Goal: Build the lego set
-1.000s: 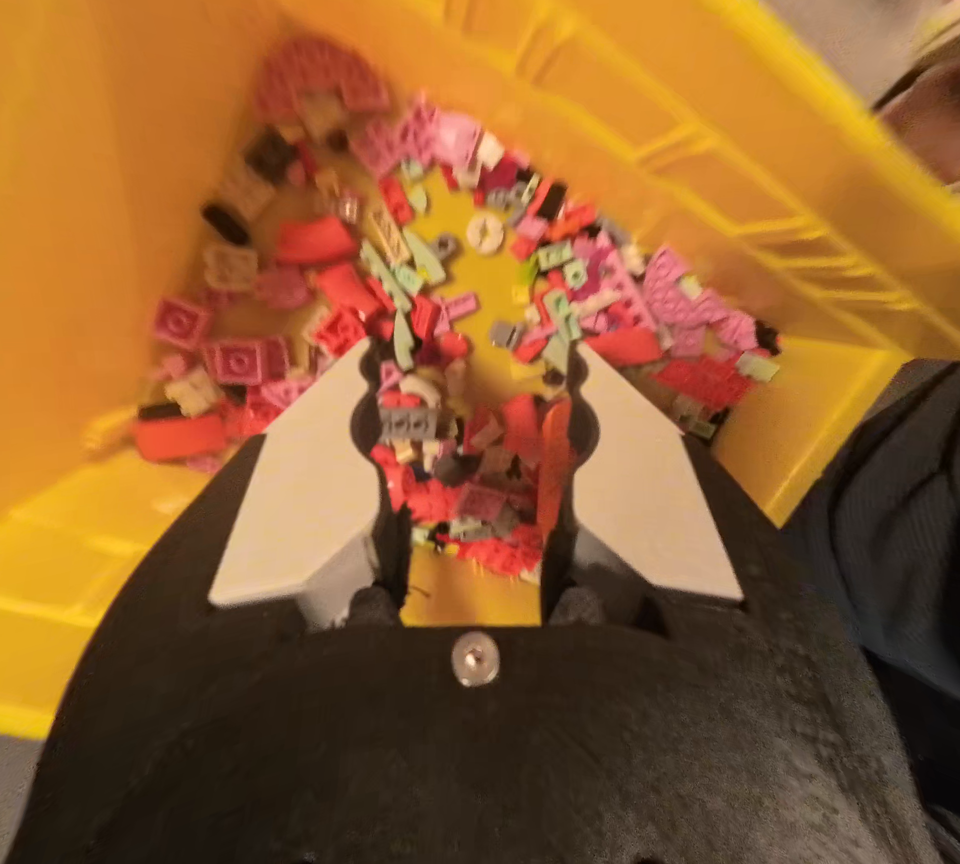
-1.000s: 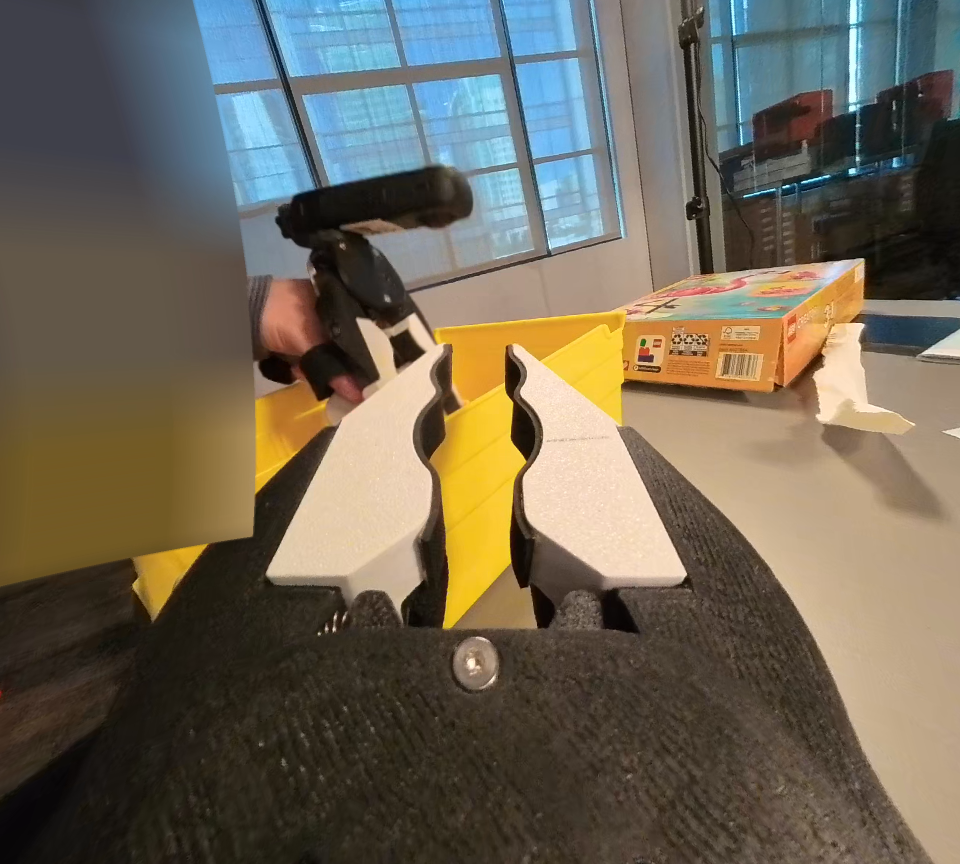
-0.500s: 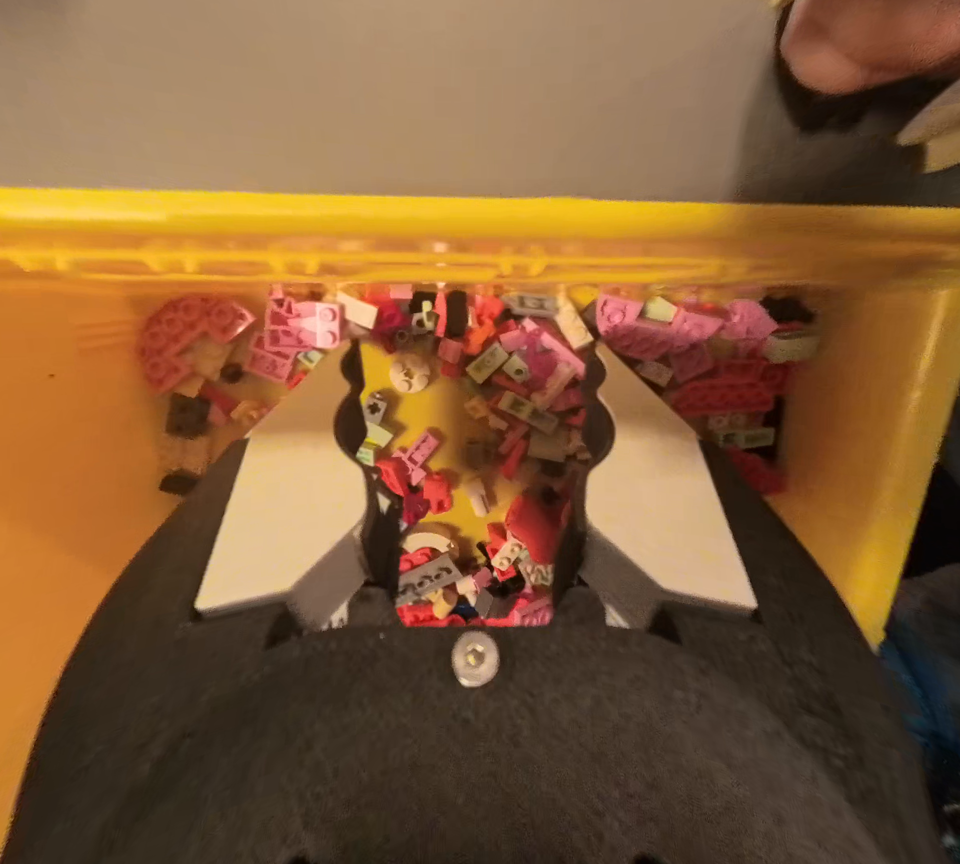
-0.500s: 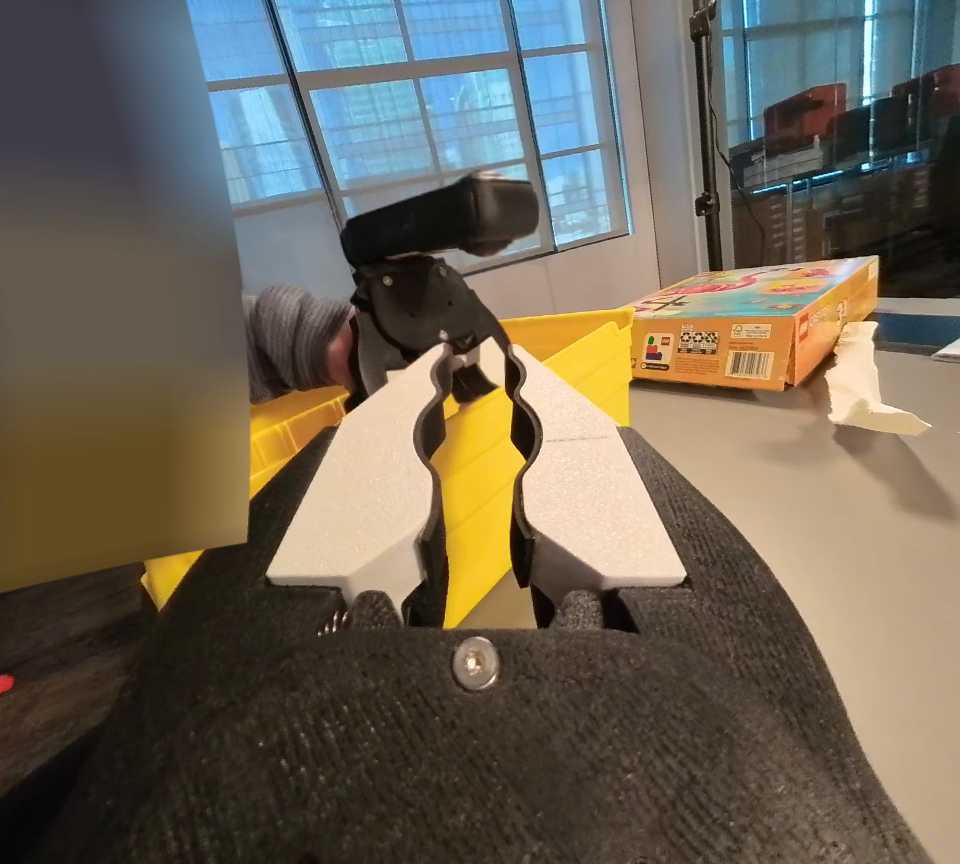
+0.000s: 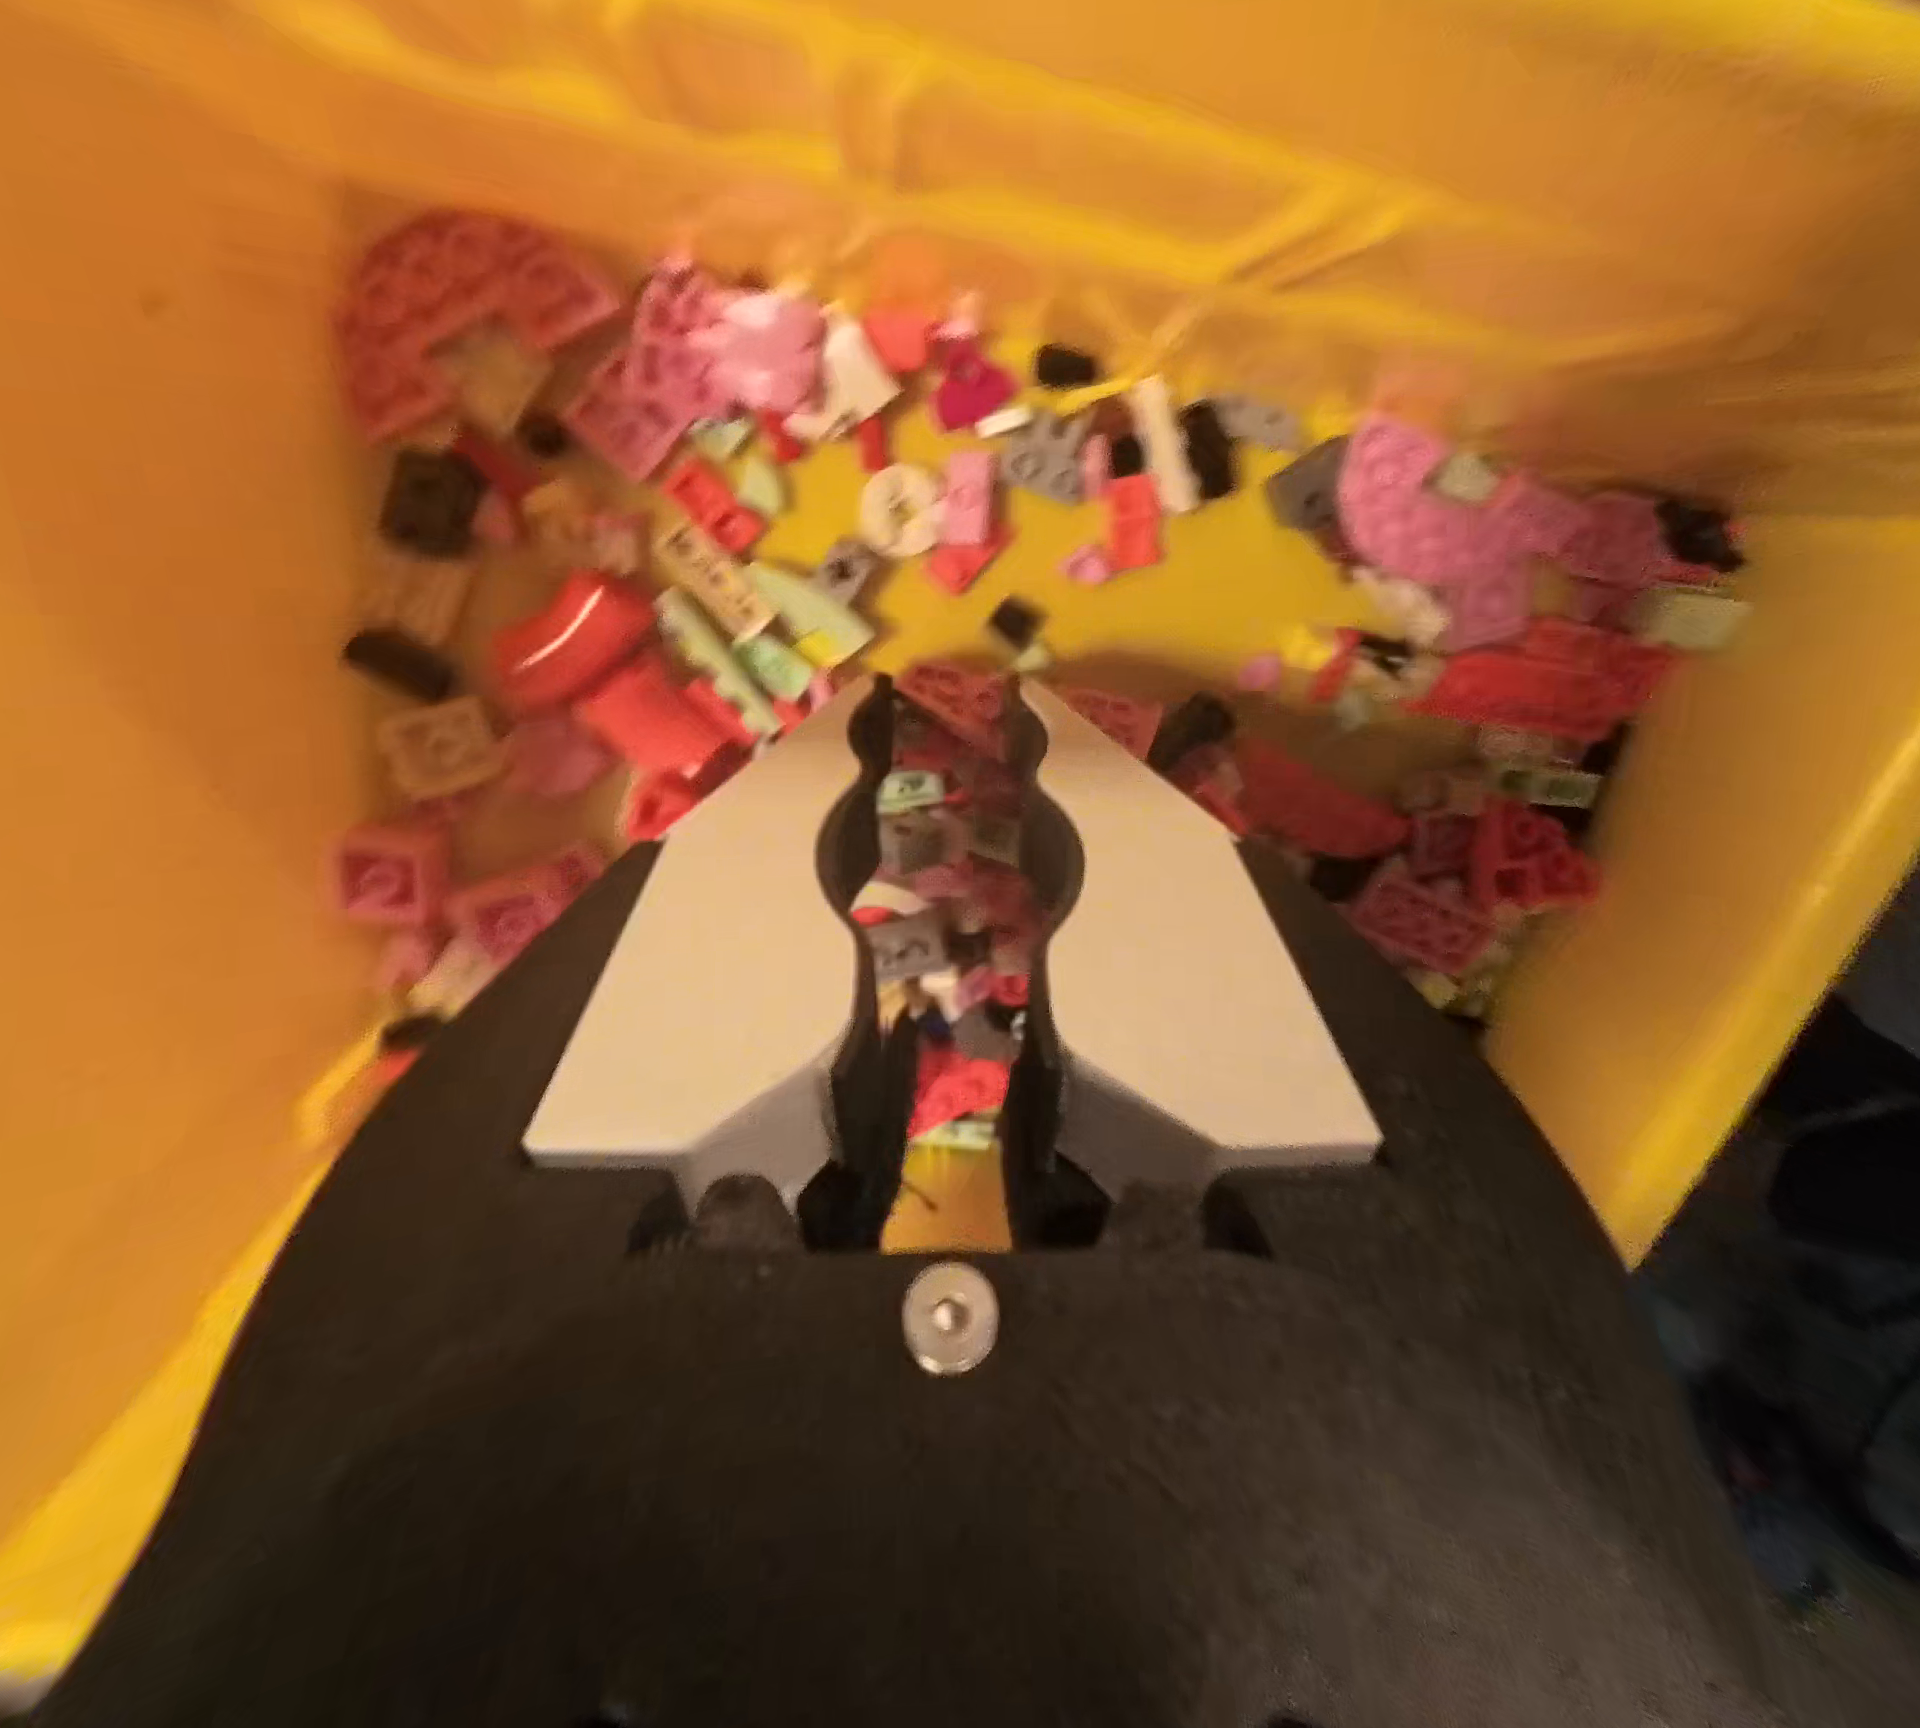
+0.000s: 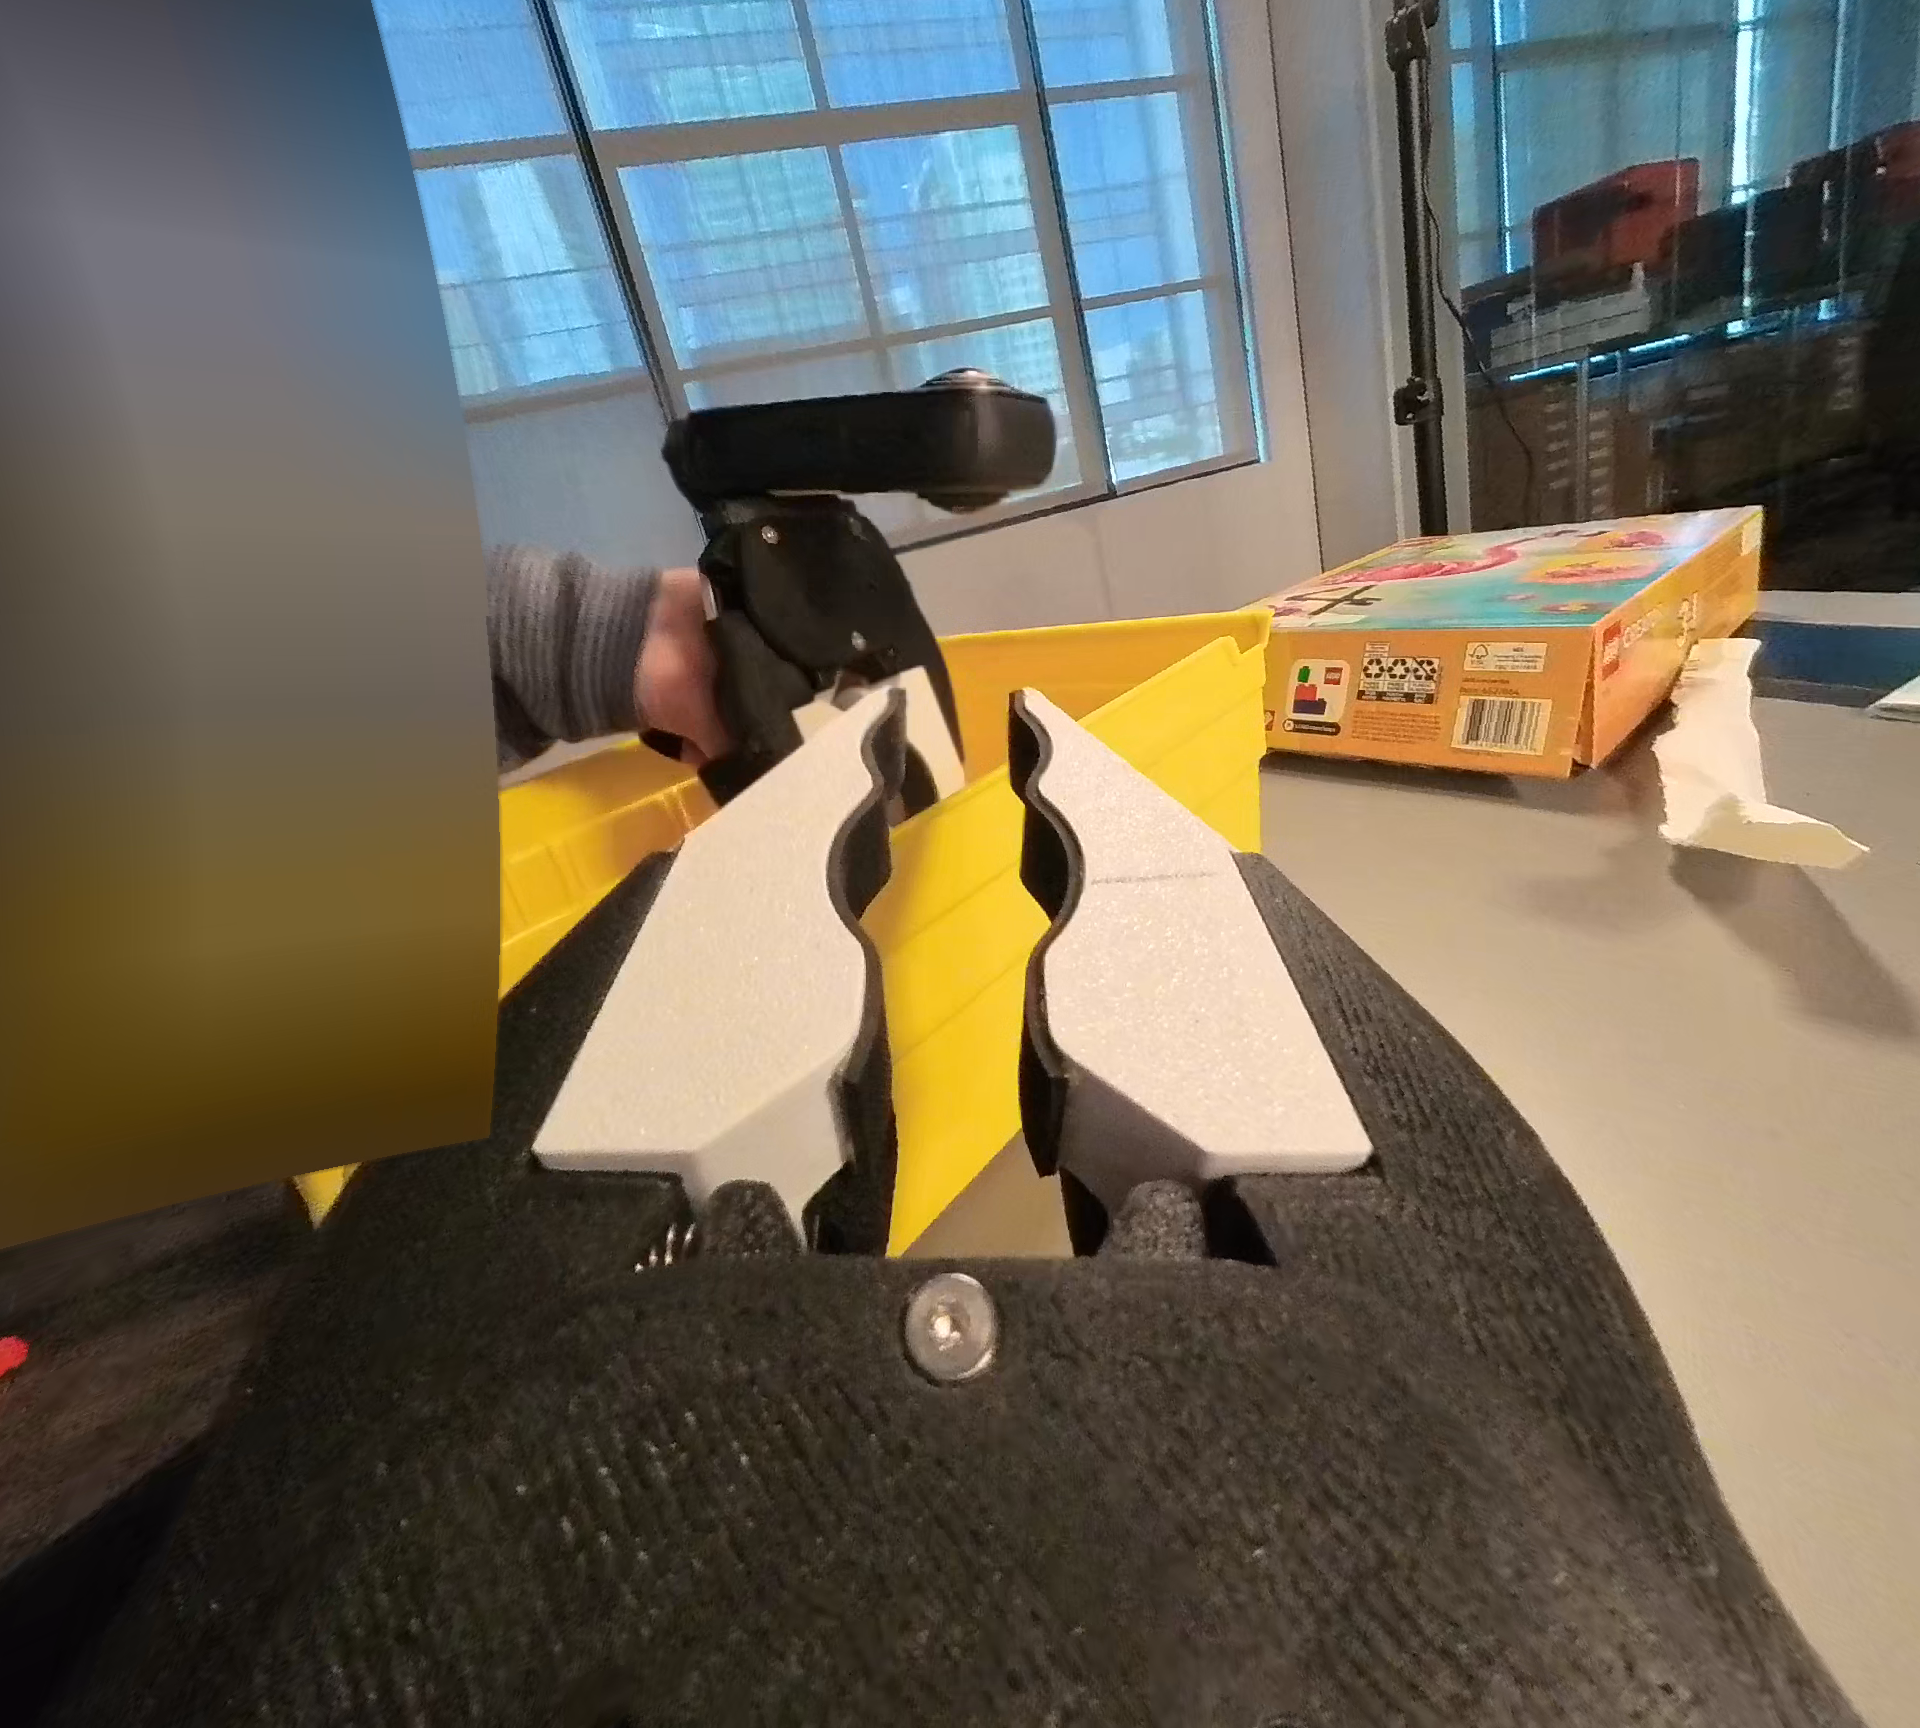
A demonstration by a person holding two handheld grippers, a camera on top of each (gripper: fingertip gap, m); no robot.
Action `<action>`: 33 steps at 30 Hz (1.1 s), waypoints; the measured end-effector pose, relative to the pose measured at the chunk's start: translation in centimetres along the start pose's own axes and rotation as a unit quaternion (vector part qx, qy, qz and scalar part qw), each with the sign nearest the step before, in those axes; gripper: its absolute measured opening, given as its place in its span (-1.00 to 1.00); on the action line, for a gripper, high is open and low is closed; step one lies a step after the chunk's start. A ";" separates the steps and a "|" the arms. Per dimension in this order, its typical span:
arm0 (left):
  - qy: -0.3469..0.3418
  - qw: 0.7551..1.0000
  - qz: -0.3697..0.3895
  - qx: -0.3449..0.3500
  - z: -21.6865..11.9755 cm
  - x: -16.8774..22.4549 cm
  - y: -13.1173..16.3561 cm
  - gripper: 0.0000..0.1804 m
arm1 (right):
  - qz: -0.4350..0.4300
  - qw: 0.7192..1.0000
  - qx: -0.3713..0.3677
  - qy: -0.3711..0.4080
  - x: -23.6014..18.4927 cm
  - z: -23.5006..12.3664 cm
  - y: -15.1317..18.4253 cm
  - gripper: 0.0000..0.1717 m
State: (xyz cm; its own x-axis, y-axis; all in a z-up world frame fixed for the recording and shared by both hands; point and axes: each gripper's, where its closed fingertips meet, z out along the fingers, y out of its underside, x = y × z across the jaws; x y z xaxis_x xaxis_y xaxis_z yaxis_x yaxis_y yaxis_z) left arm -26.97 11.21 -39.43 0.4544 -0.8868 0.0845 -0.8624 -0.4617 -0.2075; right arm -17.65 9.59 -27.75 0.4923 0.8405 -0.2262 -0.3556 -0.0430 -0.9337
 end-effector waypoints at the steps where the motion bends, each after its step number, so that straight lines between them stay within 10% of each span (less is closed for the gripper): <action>1: -0.029 0.999 -0.017 -0.003 -0.3 -1.1 0.4 -0.78 | 0.001 1.000 0.000 0.000 0.0 0.0 0.0 -0.79; 7: -0.004 0.997 -0.001 0.078 -1.6 0.1 -1.3 -0.37 | -0.003 1.000 -0.002 -0.002 -0.1 0.0 0.1 -0.79; 23: 0.013 0.991 0.106 0.078 1.0 2.2 -3.1 -0.88 | -0.009 1.000 -0.006 -0.006 -0.3 0.1 0.3 -0.80; 33: 0.001 0.990 0.116 0.078 2.0 1.5 -4.0 -0.68 | -0.005 1.000 -0.006 -0.005 -1.1 0.2 0.3 -0.79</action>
State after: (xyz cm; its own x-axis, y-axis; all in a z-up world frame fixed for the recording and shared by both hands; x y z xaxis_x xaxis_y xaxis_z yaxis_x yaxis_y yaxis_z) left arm -22.45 11.78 -40.43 0.2470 -0.9688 0.0182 -0.8985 -0.2360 -0.3702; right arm -18.47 8.82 -27.70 0.4872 0.8465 -0.2146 -0.3413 -0.0417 -0.9390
